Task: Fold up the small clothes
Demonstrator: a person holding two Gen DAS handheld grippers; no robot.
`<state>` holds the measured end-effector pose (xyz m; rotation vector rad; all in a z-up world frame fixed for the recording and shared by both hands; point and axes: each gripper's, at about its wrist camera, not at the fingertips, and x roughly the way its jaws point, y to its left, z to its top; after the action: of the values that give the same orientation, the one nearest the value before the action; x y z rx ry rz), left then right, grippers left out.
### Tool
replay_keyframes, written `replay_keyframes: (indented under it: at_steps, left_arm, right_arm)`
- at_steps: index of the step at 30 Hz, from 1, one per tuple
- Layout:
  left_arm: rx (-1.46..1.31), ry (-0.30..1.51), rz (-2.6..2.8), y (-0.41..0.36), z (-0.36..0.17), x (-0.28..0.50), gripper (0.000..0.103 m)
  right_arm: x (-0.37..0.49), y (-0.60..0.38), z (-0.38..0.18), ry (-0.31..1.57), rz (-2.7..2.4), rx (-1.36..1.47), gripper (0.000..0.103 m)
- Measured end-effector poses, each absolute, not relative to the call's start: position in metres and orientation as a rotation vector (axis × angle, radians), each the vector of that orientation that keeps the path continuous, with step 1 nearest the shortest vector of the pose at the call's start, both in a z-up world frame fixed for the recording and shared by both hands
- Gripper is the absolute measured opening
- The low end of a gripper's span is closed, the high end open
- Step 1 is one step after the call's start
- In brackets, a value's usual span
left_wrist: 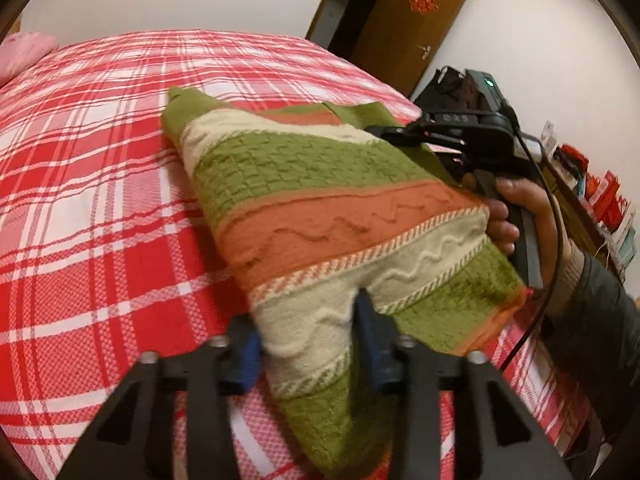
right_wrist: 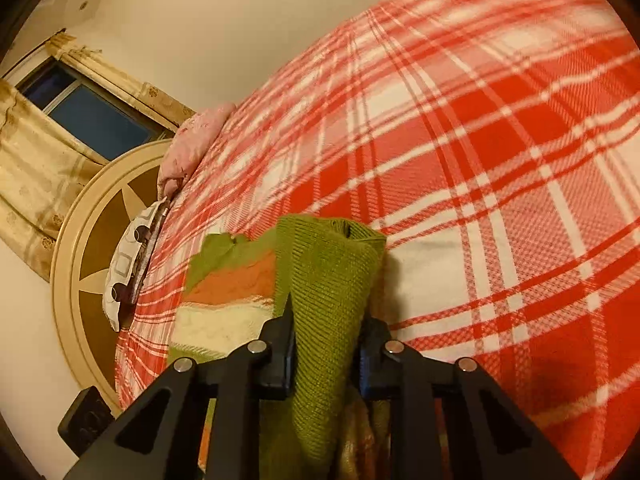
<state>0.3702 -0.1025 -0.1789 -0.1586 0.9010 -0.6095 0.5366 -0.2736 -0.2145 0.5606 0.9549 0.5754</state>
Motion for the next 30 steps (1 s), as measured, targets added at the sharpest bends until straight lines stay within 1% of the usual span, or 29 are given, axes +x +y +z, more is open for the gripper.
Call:
replay_keyframes:
  at_steps: [1,3,7,18,22,30]
  left_arm:
    - [-0.164,0.900,-0.609,-0.101,-0.178,0.369,0.031]
    - [-0.166,0.889,-0.608,-0.097,-0.174,0.365,0.028]
    - [-0.172,0.869,-0.613,-0.091,-0.163,0.352,0.025]
    - [-0.175,0.811,-0.594,-0.054,-0.134,0.311,0.024]
    - [-0.180,0.810,-0.566,-0.034,-0.129,0.302,0.024]
    - [-0.214,0.751,-0.480,0.020,-0.112,0.268,0.024]
  right_arm:
    - [0.533,-0.273,-0.208,0.940,0.580,0.566,0.023]
    - [0.528,-0.269,-0.198,0.922,0.581,0.553,0.022]
    - [0.519,-0.263,-0.184,0.907,0.593,0.536,0.022]
    - [0.492,-0.229,-0.164,0.897,0.655,0.548,0.022]
    - [0.481,-0.204,-0.156,0.899,0.693,0.533,0.022]
    - [0.466,-0.143,-0.142,0.903,0.792,0.515,0.022]
